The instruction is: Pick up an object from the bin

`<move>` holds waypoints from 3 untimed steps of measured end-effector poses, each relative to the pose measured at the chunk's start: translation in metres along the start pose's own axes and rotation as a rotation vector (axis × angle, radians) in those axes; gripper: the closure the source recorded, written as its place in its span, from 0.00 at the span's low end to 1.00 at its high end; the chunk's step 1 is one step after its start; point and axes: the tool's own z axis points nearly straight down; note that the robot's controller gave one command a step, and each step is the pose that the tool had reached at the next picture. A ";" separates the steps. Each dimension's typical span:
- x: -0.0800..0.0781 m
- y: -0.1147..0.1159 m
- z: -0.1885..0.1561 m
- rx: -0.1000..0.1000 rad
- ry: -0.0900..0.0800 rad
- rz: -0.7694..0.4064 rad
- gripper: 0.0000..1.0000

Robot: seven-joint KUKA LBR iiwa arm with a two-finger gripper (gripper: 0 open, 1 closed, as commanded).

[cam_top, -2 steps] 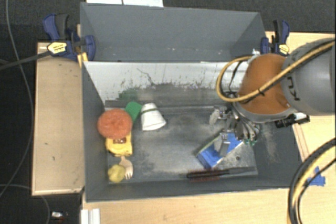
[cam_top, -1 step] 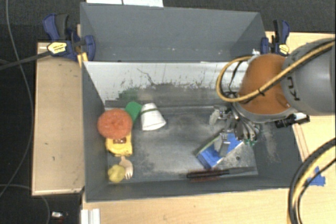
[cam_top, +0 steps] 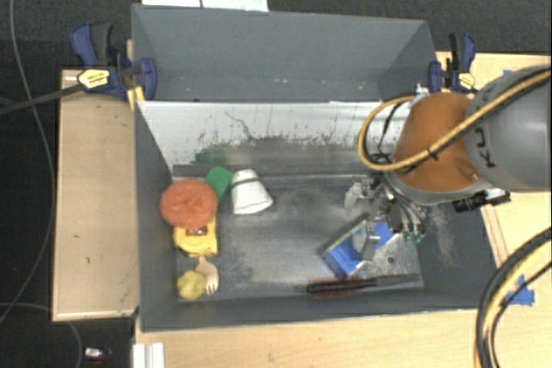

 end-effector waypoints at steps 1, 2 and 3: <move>0.021 0.024 0.000 0.003 -0.005 -0.177 0.00; 0.034 0.028 -0.001 -0.001 -0.011 -0.236 0.00; 0.033 0.019 -0.053 0.000 -0.014 -0.153 1.00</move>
Offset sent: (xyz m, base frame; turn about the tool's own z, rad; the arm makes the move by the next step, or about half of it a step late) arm -0.0584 0.0168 -0.0039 -0.3492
